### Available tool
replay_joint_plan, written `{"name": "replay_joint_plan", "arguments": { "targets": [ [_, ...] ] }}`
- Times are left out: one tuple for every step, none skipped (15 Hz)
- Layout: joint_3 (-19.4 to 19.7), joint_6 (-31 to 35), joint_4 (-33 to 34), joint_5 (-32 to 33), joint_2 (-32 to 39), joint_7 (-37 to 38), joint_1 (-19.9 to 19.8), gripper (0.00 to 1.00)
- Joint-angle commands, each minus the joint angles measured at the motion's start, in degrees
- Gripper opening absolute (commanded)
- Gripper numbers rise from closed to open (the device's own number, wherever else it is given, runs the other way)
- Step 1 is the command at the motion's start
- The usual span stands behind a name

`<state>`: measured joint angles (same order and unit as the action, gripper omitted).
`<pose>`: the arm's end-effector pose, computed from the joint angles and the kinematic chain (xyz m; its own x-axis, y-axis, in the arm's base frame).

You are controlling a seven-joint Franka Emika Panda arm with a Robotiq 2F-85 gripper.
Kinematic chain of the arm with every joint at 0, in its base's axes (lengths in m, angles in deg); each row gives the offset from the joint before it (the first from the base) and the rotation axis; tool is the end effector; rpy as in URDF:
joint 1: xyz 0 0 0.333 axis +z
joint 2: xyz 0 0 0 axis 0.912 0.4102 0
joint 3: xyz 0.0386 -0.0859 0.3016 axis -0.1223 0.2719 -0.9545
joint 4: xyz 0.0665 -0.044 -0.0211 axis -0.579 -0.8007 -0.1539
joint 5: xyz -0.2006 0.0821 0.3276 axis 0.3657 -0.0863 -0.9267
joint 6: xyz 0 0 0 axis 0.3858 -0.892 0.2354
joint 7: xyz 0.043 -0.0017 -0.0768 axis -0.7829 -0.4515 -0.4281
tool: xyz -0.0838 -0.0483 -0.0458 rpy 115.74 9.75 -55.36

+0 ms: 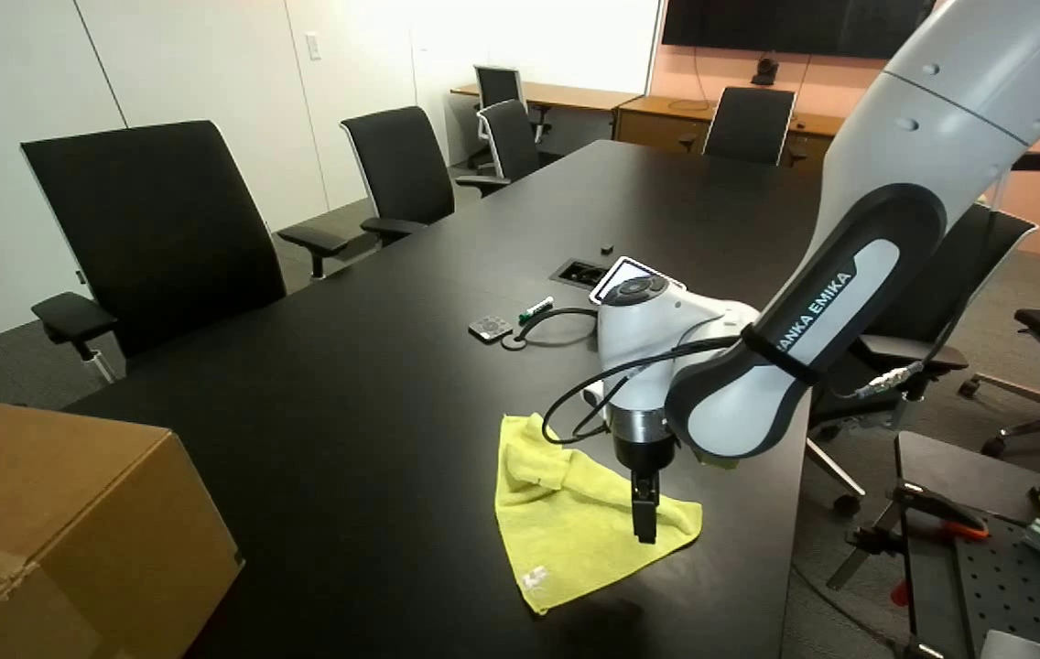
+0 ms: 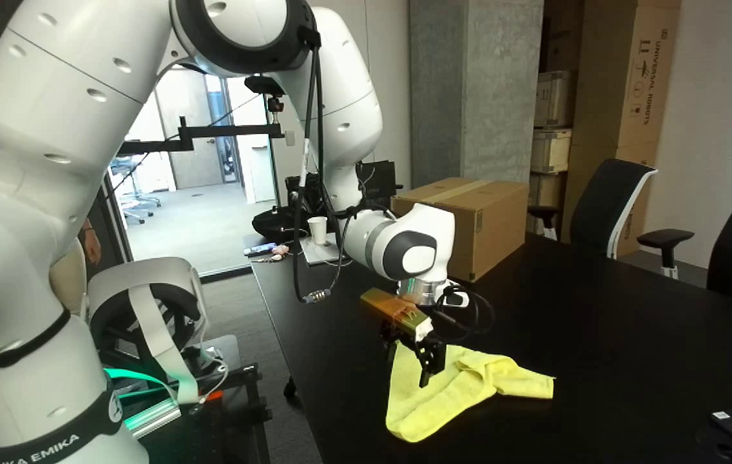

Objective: Fold the cloth

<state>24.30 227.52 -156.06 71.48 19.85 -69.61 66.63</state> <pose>0.5367 0.0783 0.0895 0.9222 0.3343 -0.1942 0.3343 -0.9419 -0.0335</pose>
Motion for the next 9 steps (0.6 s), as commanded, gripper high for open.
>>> {"name": "replay_joint_plan", "arguments": {
  "targets": [
    [2.0,1.7,-3.1,-0.9,-1.9,2.5,2.4,1.0],
    [2.4,2.2,-3.6,-0.7,-2.1,3.1,2.8,1.0],
    [2.7,2.8,-4.0,-0.5,-1.9,3.4,3.0,1.0],
    [3.3,3.2,-4.3,-0.1,-1.7,3.8,3.4,1.0],
    [3.7,4.0,-4.8,0.1,-1.7,3.8,3.5,1.0],
    [3.9,4.7,-5.4,0.1,-1.7,3.6,3.5,1.0],
    [4.0,5.4,-5.8,0.0,-1.6,3.5,3.5,1.0],
    [4.3,6.5,-6.4,0.1,-1.6,3.5,3.5,1.0],
    [4.5,7.3,-6.8,-0.1,-1.5,3.5,3.5,1.0]
  ]
}}
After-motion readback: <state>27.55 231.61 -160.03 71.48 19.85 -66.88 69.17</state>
